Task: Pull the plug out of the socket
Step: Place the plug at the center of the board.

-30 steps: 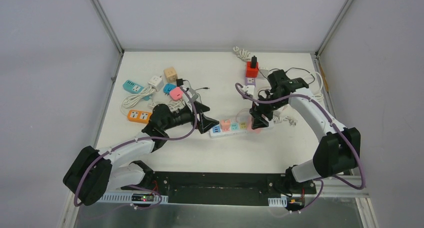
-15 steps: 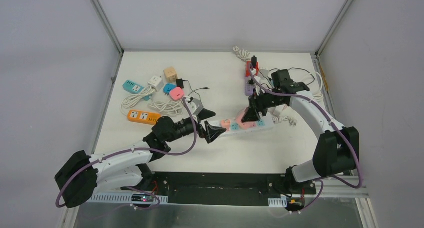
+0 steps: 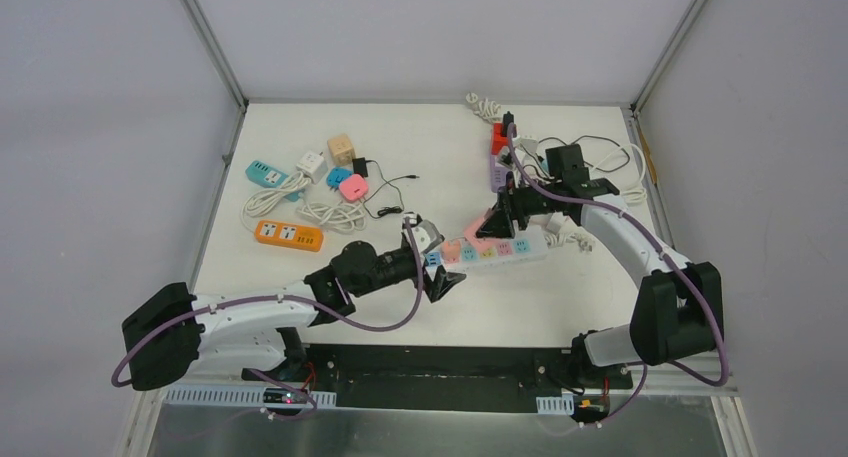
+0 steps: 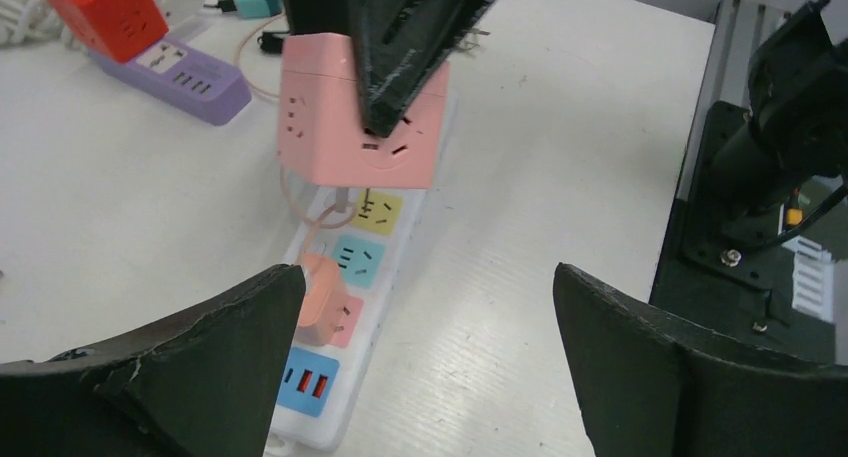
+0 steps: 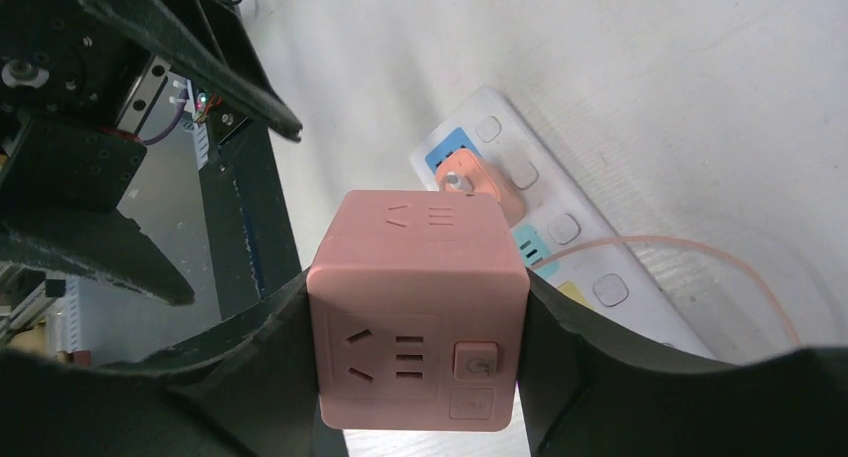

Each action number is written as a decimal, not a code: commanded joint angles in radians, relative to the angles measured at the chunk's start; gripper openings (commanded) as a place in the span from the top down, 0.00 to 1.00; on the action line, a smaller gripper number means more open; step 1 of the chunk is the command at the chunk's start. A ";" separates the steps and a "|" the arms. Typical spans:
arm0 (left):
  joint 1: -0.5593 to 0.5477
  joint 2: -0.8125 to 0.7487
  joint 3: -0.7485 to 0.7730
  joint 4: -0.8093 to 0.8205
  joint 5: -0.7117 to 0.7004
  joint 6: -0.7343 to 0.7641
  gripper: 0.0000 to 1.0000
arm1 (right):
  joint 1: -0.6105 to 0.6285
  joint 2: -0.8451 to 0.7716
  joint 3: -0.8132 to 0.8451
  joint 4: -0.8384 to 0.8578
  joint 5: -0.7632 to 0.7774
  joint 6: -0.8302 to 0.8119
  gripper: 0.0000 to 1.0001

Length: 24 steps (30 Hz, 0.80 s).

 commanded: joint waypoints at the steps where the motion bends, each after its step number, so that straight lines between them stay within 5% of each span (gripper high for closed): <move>1: -0.025 0.026 -0.070 0.212 0.047 0.164 0.01 | -0.003 -0.059 -0.010 0.203 -0.058 0.023 1.00; 8: -0.025 0.042 -0.128 0.320 0.039 0.283 0.01 | 0.000 0.015 0.003 0.282 -0.058 0.023 1.00; 10: -0.025 0.068 -0.121 0.345 0.034 0.317 0.01 | 0.000 0.018 -0.024 0.376 -0.062 0.575 1.00; 11: -0.025 0.083 -0.116 0.358 0.036 0.328 0.01 | 0.000 0.014 -0.040 0.421 -0.053 0.650 1.00; 20: -0.018 0.302 -0.069 0.589 -0.132 0.455 0.01 | 0.004 0.010 -0.079 0.530 -0.073 0.769 1.00; 24: 0.033 0.351 -0.051 0.676 -0.095 0.371 0.01 | 0.003 0.010 -0.077 0.530 -0.085 0.771 1.00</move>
